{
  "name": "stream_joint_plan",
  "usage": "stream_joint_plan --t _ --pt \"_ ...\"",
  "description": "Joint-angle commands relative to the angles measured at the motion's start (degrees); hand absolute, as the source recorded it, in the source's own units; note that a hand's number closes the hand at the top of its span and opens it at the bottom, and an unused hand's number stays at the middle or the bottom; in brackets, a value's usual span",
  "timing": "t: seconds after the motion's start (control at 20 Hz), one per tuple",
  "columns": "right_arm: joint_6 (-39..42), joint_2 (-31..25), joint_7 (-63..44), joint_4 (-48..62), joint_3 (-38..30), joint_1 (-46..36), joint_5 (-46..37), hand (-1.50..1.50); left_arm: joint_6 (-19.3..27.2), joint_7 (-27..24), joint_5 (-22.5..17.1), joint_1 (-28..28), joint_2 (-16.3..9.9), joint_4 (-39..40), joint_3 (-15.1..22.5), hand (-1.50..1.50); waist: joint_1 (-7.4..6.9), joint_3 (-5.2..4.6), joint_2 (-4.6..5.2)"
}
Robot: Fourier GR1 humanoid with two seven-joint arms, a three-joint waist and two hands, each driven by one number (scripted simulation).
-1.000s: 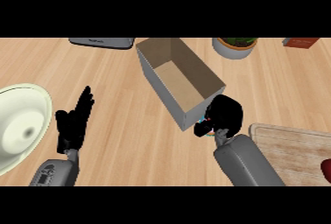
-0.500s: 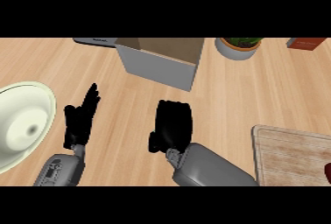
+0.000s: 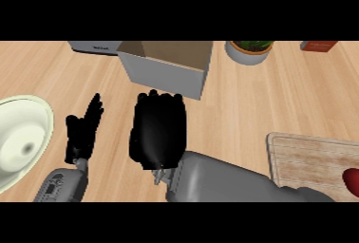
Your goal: Pick the cupcake from the cutting board and place it in the cardboard box
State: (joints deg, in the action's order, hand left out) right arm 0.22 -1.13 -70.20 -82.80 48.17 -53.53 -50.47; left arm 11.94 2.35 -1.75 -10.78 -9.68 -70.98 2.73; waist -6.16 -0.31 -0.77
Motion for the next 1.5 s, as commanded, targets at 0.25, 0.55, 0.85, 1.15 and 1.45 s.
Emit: stream_joint_plan --t 0.25,0.55,0.85,1.15,1.45 --pt "4.39 1.07 -14.99 3.60 -4.83 -11.42 -0.25 1.50 0.14 -1.76 -0.36 3.49 -0.66 -0.87 -1.08 0.00 2.41 0.02 -0.35" --pt "0.20 1.07 -15.00 7.63 -7.22 -14.55 -2.43 1.50 0.62 -2.49 -0.47 2.19 -0.56 0.23 -2.10 0.00 3.89 0.15 0.45" --pt "-3.75 1.08 -10.67 12.73 -11.81 -14.52 -1.85 1.50 0.86 -0.88 -0.99 1.71 -0.62 -1.56 -2.67 0.00 4.29 0.24 0.79" --pt "-11.50 1.09 2.05 23.96 -16.38 -11.31 -5.05 1.50 2.98 -0.22 0.84 2.34 1.18 -3.31 -1.04 0.00 4.97 0.29 1.21" --pt "-16.36 1.11 6.92 36.30 -17.84 -11.29 -6.01 1.50 1.84 -1.76 0.53 4.08 0.67 -2.64 -1.82 0.00 4.26 0.25 1.34"
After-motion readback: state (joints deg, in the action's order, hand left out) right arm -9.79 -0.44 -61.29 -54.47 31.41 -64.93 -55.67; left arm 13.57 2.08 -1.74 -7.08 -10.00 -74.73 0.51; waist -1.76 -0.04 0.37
